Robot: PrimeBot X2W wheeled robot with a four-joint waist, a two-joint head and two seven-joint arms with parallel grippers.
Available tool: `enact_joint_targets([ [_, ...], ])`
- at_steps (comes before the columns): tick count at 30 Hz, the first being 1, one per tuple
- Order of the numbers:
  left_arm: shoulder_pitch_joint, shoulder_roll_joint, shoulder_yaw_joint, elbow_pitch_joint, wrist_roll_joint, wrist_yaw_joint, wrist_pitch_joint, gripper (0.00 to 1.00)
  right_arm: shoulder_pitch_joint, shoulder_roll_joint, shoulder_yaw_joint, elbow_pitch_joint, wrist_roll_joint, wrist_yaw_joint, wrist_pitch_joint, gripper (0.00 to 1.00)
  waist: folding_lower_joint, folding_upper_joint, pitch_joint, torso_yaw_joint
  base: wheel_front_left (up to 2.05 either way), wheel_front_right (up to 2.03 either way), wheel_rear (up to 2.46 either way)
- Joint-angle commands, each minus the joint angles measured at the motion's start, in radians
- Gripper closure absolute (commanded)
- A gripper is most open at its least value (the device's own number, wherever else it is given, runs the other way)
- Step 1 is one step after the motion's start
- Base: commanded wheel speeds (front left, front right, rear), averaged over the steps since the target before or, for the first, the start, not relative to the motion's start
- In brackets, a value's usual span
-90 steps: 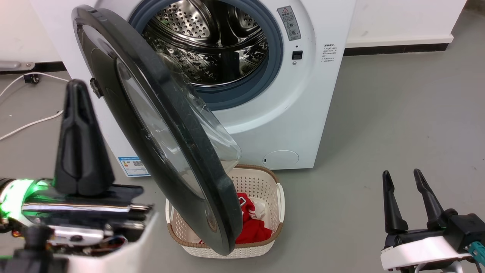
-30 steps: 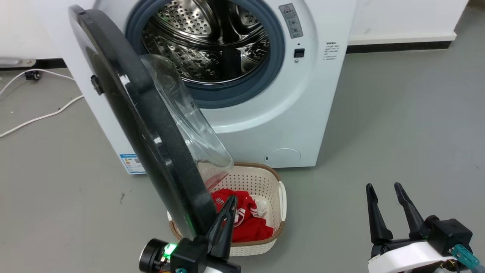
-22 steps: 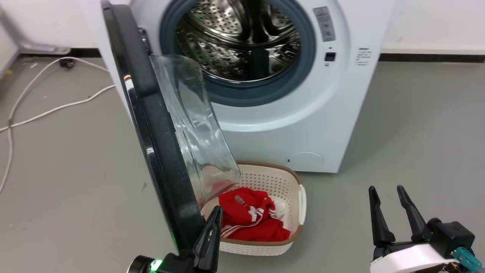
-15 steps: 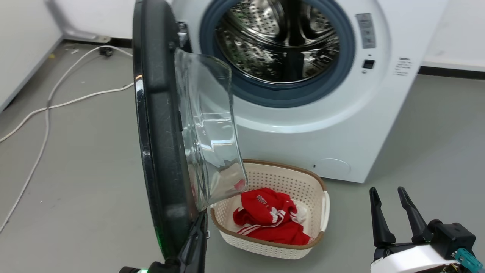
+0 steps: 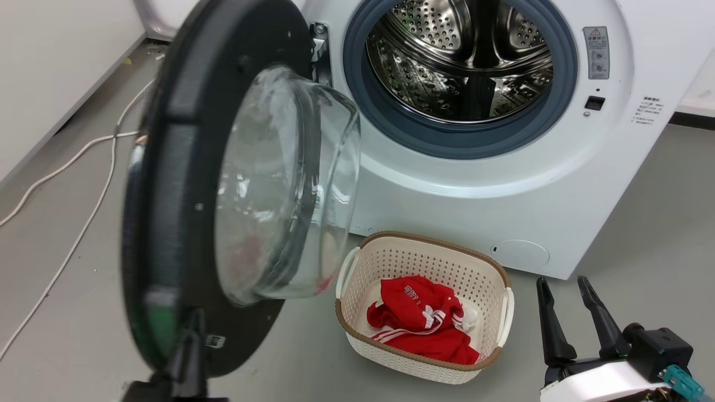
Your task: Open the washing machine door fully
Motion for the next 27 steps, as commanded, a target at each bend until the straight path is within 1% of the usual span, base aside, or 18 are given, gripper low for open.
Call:
enact_joint_targets([
  [1,-0.012,0.012,0.031,0.014,-0.011,0.014,0.005,1.0,-0.007,0.001,0.0,0.003,0.0,-0.001,-0.002,0.0,0.0,0.0,0.005,-0.008,0.0,0.0,0.0],
  [5,-0.045,0.033,0.12,0.019,-0.042,0.02,0.004,1.0,-0.017,0.001,-0.006,0.002,-0.009,-0.001,-0.002,0.0,0.0,0.0,0.019,-0.029,0.0,0.0,0.0],
  [9,-0.088,0.073,0.206,0.054,-0.068,0.013,0.004,1.0,-0.026,0.001,-0.01,-0.001,-0.017,-0.001,-0.002,0.0,0.0,0.0,0.039,-0.047,0.0,0.0,0.0],
  [12,-0.125,0.107,0.256,0.107,-0.081,0.002,0.004,1.0,-0.033,0.001,-0.015,-0.003,-0.018,-0.001,-0.002,0.0,0.0,0.0,0.054,-0.058,0.0,0.0,0.0],
  [15,-0.178,0.156,0.303,0.187,-0.089,-0.017,0.004,1.0,-0.043,0.001,-0.015,-0.005,-0.023,-0.001,-0.002,0.0,0.0,0.0,0.071,-0.068,0.0,0.0,0.0],
  [20,-0.266,0.221,0.341,0.311,-0.081,-0.05,0.004,1.0,-0.061,0.001,-0.016,-0.005,-0.03,-0.001,-0.002,0.0,0.0,0.0,0.095,-0.085,0.0,0.0,0.0],
  [27,-0.356,0.289,0.399,0.44,-0.076,-0.064,0.004,1.0,-0.073,0.001,-0.007,-0.002,-0.035,-0.001,-0.002,0.0,0.0,0.0,0.111,-0.106,0.0,0.0,0.0],
])
